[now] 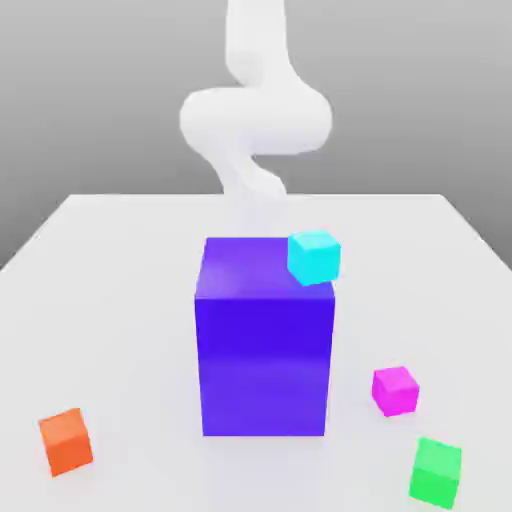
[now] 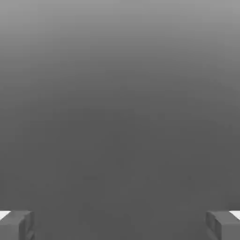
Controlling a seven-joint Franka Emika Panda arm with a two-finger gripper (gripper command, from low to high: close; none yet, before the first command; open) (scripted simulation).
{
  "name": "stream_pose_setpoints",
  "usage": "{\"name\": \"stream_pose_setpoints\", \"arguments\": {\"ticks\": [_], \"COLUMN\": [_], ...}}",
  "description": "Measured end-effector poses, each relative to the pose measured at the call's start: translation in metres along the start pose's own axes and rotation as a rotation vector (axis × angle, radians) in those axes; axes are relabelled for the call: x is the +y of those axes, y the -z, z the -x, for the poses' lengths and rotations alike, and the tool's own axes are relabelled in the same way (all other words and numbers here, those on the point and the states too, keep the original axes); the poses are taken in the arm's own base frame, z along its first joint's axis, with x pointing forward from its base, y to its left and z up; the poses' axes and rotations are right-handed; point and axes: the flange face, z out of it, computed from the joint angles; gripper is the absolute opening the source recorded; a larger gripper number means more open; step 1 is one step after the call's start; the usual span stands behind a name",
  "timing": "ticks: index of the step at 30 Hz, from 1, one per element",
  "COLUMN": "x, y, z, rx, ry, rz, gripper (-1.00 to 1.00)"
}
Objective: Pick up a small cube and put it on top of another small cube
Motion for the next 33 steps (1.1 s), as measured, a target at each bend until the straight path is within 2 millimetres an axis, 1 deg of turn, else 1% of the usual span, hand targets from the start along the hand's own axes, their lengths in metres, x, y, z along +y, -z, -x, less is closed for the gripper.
{"name": "stream_pose_setpoints", "arguments": {"ticks": [4, 8, 12, 15, 18, 21, 24, 26, 28, 33], "x": [-0.010, -0.014, -0.010, -0.002, 0.012, 0.032, 0.055, 0.073, 0.088, 0.111], "y": [-0.080, -0.149, -0.207, -0.243, -0.273, -0.296, -0.311, -0.317, -0.330, -0.365], "z": [0.037, 0.087, 0.146, 0.196, 0.246, 0.296, 0.348, 0.381, 0.393, 0.417], "rx": [-0.131, -0.253, -0.373, -0.462, -0.549, -0.637, -0.725, -0.784, -0.806, -0.814], "ry": [0.234, 0.465, 0.699, 0.876, 1.054, 1.233, 1.422, 1.553, 1.588, 1.598], "rz": [0.011, 0.011, 0.001, -0.012, -0.030, -0.051, -0.081, -0.105, -0.106, -0.107], "gripper": [0.00, 0.00, 0.00, 0.00, 0.00, 0.00, 0.00, 0.00, 0.00, 0.00]}}
